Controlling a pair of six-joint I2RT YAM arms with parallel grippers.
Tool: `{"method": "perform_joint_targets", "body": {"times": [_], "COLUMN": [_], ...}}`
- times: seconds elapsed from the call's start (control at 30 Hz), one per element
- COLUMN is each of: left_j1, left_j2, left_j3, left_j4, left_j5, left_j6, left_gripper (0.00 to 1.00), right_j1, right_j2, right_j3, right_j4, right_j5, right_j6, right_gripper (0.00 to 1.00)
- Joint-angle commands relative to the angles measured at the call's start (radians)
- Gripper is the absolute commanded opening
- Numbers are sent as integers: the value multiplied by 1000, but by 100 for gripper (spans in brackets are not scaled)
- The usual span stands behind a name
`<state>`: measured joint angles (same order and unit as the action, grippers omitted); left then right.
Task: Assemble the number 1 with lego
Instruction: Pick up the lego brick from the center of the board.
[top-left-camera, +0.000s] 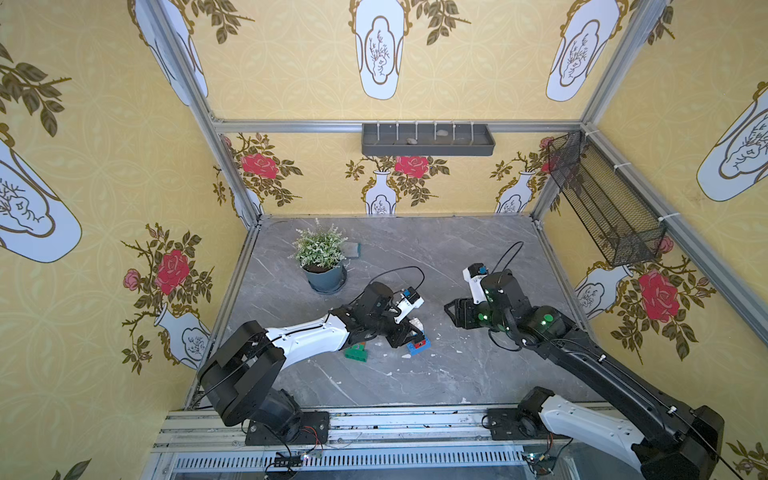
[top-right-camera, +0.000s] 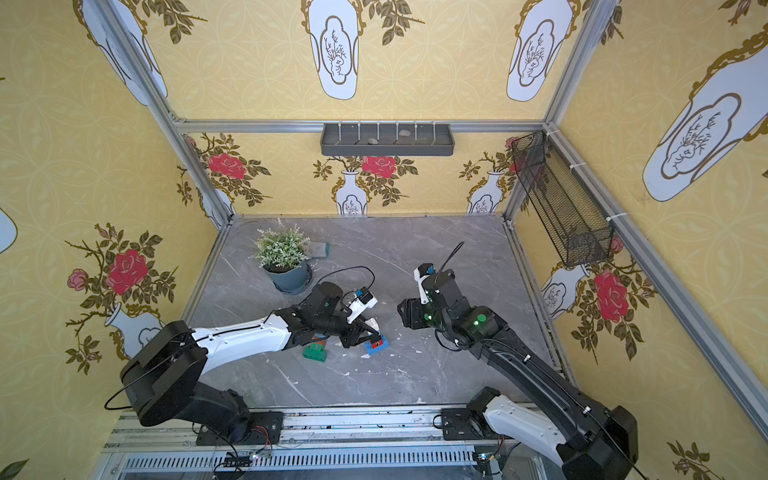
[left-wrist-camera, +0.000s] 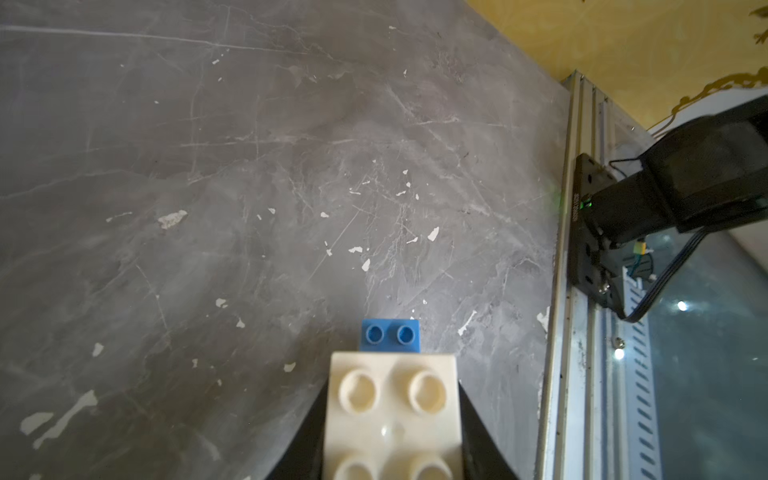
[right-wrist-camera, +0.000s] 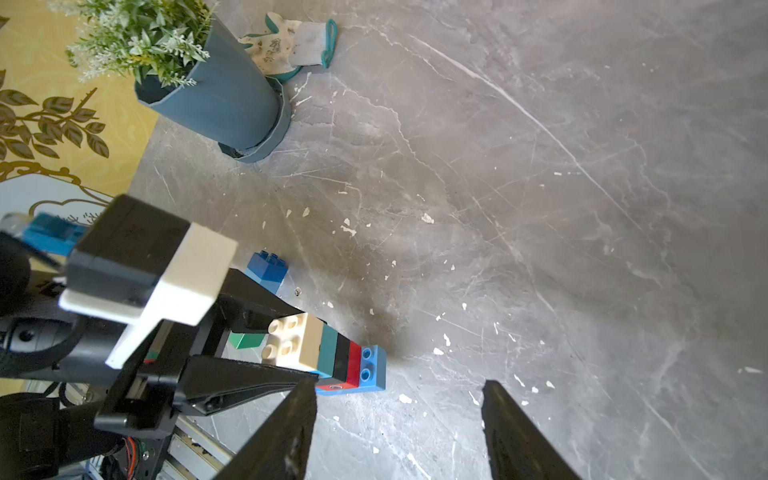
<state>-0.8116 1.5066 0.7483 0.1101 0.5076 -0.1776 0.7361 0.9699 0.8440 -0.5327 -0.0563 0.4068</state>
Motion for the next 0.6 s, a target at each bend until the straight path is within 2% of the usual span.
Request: {"method": "perform_joint_targets", "body": {"times": [0.0, 0.13, 0.23, 0.37, 0.57], "left_j1": [22, 58, 76, 90, 94], "left_j2": [-4, -5, -6, -13, -3], "left_j3": [-9, -16, -16, -21, -5], "left_j4": [45, 78, 100, 133, 100], "left_j5": [41, 78, 97, 126, 126], "left_j6": [-154, -265, -321, -386, -416], "left_gripper": [15, 14, 13, 12, 12], "right_j1": [16, 129, 198, 233, 268], "right_j2": [-15, -66, -66, 4, 106], "right_j3": [-24, -128, -185, -188, -183], "right_j4": [107, 250, 339, 361, 420], "right_j5": [-44, -15, -1, 8, 82], "right_j6": [-118, -303, -382, -365, -333], "right_gripper": [65, 67, 68, 68, 70]}}
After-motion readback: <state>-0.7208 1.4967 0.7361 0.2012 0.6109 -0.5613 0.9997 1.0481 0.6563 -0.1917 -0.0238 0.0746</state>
